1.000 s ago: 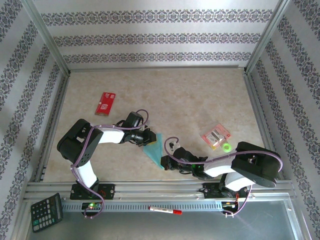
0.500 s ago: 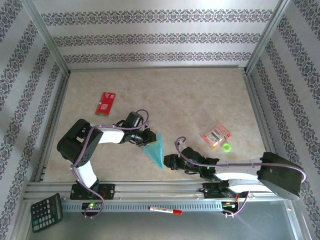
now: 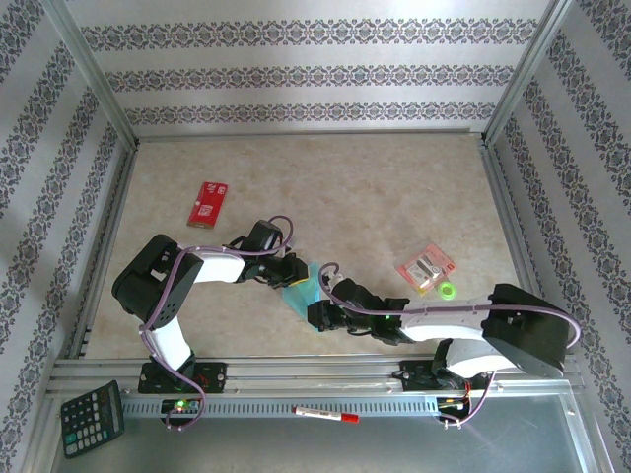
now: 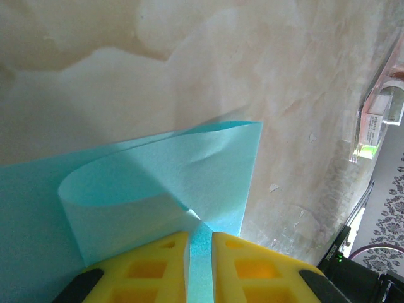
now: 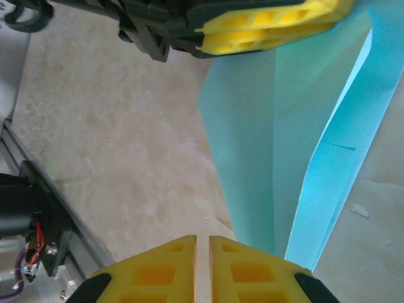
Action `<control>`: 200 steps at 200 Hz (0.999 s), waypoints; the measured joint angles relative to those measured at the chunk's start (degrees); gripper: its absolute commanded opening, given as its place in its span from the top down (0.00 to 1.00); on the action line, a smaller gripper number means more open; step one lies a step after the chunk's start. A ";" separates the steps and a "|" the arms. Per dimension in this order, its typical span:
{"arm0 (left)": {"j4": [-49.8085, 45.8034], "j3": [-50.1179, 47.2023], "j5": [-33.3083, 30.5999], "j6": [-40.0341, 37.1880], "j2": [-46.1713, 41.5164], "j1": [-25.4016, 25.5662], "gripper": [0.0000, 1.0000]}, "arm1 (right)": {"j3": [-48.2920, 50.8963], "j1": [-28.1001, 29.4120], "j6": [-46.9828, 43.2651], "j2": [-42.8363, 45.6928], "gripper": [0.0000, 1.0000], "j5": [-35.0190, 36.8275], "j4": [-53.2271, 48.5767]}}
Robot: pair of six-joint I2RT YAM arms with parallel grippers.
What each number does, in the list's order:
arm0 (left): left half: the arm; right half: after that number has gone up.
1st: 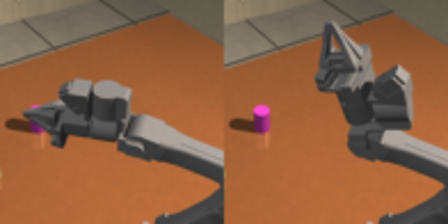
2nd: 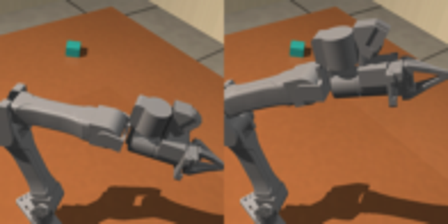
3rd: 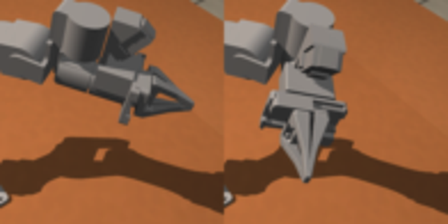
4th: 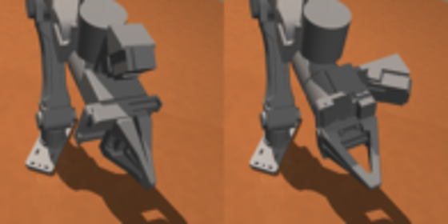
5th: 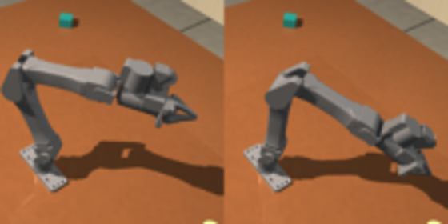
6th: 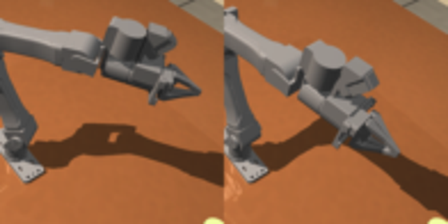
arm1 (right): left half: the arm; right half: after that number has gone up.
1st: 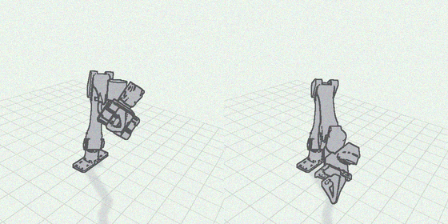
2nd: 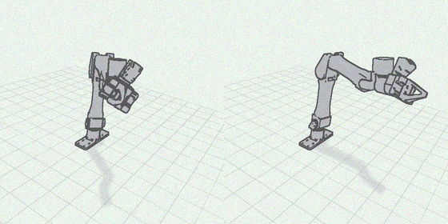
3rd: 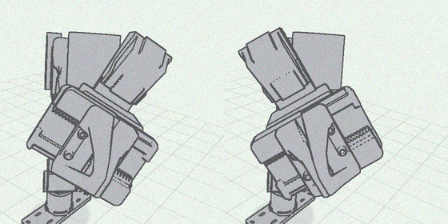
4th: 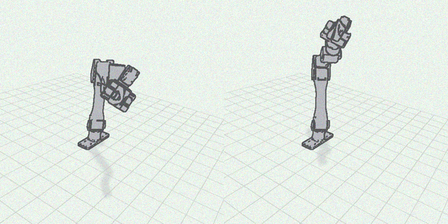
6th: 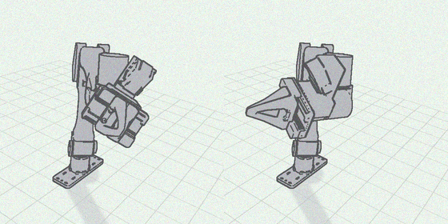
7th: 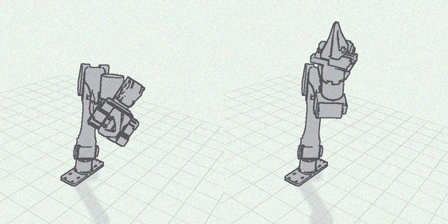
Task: Fold a paper plane with a square sheet of paper (pick it up from the middle)
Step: Fourth fold the wing at the center of the table.
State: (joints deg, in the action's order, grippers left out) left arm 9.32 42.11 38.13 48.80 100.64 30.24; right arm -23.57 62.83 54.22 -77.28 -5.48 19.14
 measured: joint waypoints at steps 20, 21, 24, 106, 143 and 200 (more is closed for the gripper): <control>0.00 0.00 0.00 -0.02 0.00 0.00 0.83 | 0.02 -0.46 0.02 -1.66 0.89 -0.59 -0.13; 0.00 0.00 0.02 -0.02 0.00 0.00 0.83 | 0.02 -0.46 0.02 -1.70 0.89 -0.61 -0.13; 0.00 0.00 0.00 -0.02 0.00 0.00 0.82 | 0.02 -0.48 0.02 -1.86 0.89 -0.63 -0.11; -0.02 0.00 0.02 -0.20 0.00 0.00 0.82 | 1.88 -0.48 0.72 -3.02 0.90 -1.31 1.22; -0.02 0.00 0.02 -0.24 0.00 0.00 0.83 | 2.54 -0.48 1.16 -3.26 0.90 -1.29 2.10; -0.04 0.00 0.02 -0.42 0.00 0.00 0.82 | 2.97 -0.44 1.55 -3.52 0.91 -1.31 2.95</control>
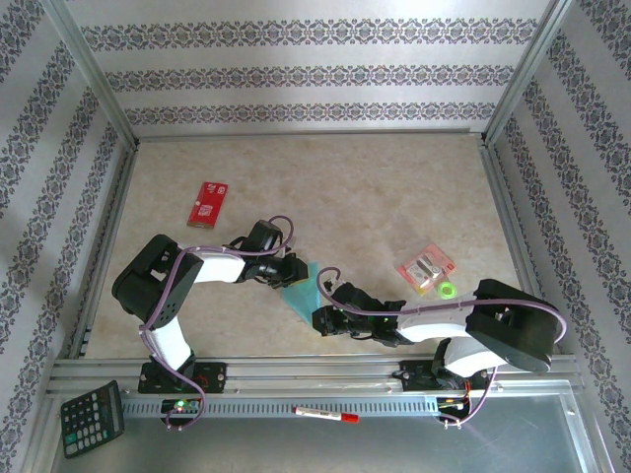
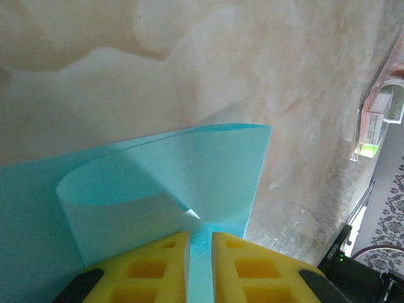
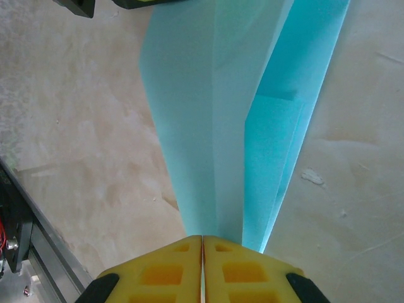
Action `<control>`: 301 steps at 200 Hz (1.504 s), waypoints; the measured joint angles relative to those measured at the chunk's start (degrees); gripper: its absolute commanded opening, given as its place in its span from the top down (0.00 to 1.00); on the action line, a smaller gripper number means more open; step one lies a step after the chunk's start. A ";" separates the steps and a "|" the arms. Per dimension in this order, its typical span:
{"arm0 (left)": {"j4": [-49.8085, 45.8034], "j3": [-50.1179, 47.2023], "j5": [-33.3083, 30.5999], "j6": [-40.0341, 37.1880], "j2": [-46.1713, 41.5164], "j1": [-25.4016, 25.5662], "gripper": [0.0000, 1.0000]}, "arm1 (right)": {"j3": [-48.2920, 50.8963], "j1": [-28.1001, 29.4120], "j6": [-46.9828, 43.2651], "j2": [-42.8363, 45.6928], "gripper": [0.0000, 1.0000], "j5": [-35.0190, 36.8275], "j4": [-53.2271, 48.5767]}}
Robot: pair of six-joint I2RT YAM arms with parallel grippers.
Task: Fold a paper plane with a square sheet of paper (pick it up from the middle)
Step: Fourth fold the wing at the center of the table.
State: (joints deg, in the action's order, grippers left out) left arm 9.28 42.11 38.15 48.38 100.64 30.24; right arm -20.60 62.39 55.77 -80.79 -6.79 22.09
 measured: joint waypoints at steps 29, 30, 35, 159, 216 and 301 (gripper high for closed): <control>0.00 0.00 0.00 0.00 0.00 0.00 0.83 | 1.57 0.09 0.70 -0.07 0.91 0.04 0.76; -0.02 0.00 0.00 0.00 0.00 0.00 0.83 | 1.62 0.13 0.70 -0.07 0.91 0.04 0.81; -0.02 0.00 0.00 0.00 0.00 0.00 0.83 | 1.73 0.13 0.92 -0.07 0.92 0.04 0.83; -0.07 0.02 0.00 -0.04 0.00 0.00 0.83 | 1.84 0.87 1.01 4.15 0.91 0.87 -2.71; -0.11 0.02 0.00 -0.20 0.00 0.00 0.83 | -0.79 1.46 0.39 4.26 0.91 0.70 -4.15; -0.22 0.07 0.00 -0.20 0.00 0.00 0.83 | -0.50 1.90 0.46 0.70 0.92 0.24 -3.04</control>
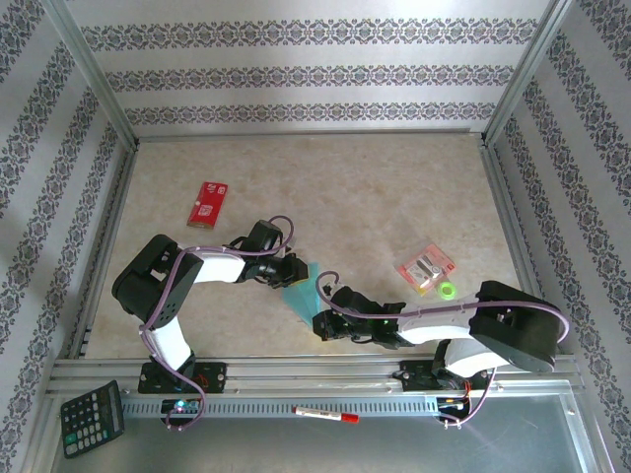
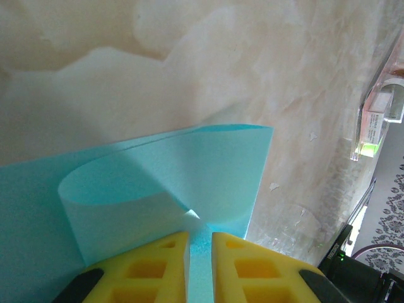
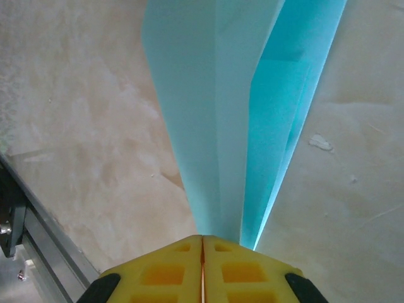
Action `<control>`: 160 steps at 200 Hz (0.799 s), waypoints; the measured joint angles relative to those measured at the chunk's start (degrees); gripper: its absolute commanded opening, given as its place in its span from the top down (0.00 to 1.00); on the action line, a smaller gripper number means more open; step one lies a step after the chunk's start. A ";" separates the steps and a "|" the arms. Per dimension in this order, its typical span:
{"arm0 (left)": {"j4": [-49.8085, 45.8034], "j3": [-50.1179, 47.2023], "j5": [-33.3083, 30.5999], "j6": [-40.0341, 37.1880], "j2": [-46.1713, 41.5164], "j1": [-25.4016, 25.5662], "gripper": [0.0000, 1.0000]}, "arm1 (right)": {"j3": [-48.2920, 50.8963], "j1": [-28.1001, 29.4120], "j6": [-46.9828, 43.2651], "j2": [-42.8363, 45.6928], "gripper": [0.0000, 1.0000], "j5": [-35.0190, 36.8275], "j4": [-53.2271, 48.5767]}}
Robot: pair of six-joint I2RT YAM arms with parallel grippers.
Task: Fold a paper plane with a square sheet of paper (pick it up from the middle)
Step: Fourth fold the wing at the center of the table.
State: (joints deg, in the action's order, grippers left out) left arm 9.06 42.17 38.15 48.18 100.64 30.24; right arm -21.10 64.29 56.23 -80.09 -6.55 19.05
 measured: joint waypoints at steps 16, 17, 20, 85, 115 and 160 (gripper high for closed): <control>0.00 0.00 0.00 0.00 0.00 0.00 0.83 | 0.02 0.00 0.00 -0.24 0.92 0.00 0.33; 0.00 0.00 0.00 0.00 0.00 0.00 0.83 | 0.02 0.00 0.00 -0.24 0.92 0.00 0.35; 0.00 0.00 0.00 0.00 0.00 0.00 0.82 | 0.02 0.00 0.02 -0.31 0.92 -0.02 0.44; -0.24 0.07 0.00 -0.02 0.00 0.00 0.82 | 2.01 1.11 1.09 -0.72 0.94 1.16 3.85; -0.24 0.07 0.00 -0.02 0.00 0.00 0.82 | 2.78 2.43 2.14 -0.74 0.94 1.97 4.59; -0.28 0.07 0.00 -0.02 0.00 0.00 0.82 | 3.67 4.13 3.21 0.33 0.95 3.34 4.50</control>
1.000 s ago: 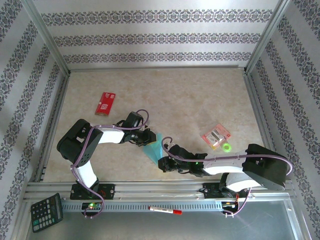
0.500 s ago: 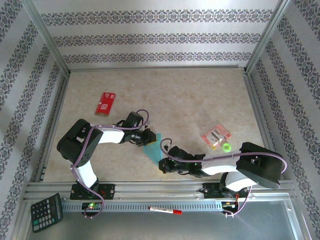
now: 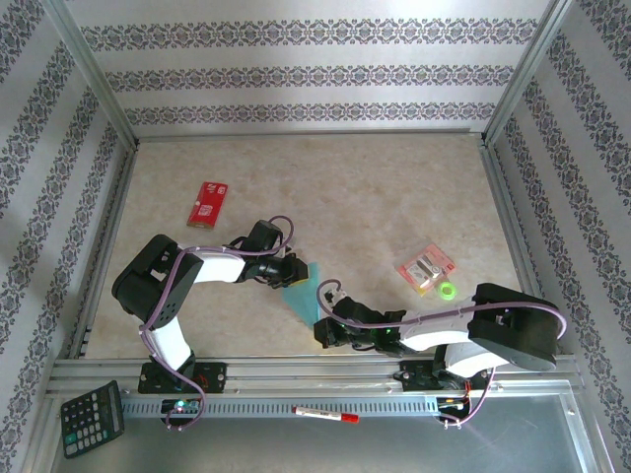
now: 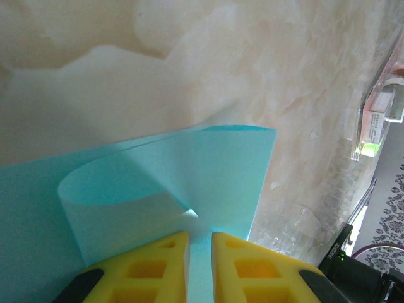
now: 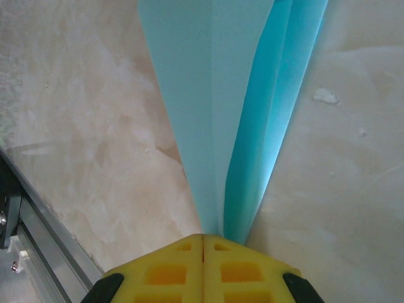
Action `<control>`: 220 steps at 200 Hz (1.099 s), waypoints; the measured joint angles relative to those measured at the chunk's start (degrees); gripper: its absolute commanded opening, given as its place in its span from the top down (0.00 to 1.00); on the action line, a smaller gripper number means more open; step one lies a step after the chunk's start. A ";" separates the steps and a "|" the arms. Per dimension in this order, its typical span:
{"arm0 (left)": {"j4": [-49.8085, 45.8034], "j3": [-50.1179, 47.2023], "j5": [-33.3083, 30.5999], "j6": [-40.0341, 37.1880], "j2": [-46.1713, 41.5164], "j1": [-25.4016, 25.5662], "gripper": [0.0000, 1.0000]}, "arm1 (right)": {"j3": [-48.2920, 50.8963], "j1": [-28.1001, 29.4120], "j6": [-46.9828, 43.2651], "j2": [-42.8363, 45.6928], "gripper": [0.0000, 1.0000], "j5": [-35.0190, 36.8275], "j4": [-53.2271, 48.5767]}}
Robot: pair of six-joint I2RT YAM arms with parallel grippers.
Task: Fold a paper plane with a square sheet of paper (pick it up from the middle)
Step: Fourth fold the wing at the center of the table.
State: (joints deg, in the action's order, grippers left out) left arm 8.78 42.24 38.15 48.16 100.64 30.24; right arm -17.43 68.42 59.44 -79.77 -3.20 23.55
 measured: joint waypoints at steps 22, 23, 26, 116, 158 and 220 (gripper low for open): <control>-0.11 0.04 -0.02 0.00 0.00 0.00 0.83 | 0.37 0.24 0.46 1.18 0.95 -0.04 -1.22; -0.11 0.07 -0.02 0.00 0.00 0.00 0.82 | 0.37 0.24 0.46 1.25 0.95 -0.07 -1.33; -0.15 0.11 -0.02 0.00 0.00 0.00 0.83 | 0.42 0.35 0.46 1.60 0.95 -0.07 -1.81; -0.87 0.42 -0.28 -0.07 0.00 0.00 0.82 | -3.37 -1.95 -1.57 6.97 0.94 -0.90 -8.81; -1.01 0.44 -0.28 -0.22 0.00 0.00 0.82 | -7.63 -4.07 -3.74 1.90 0.95 -2.78 -8.33; -1.09 0.50 -0.26 -0.26 0.00 0.00 0.82 | -6.97 -5.70 -4.13 -1.55 0.95 -4.42 -7.52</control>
State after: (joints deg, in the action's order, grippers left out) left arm 7.68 42.74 37.89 47.90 100.64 30.24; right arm -24.40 62.72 55.31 -81.32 -7.62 16.03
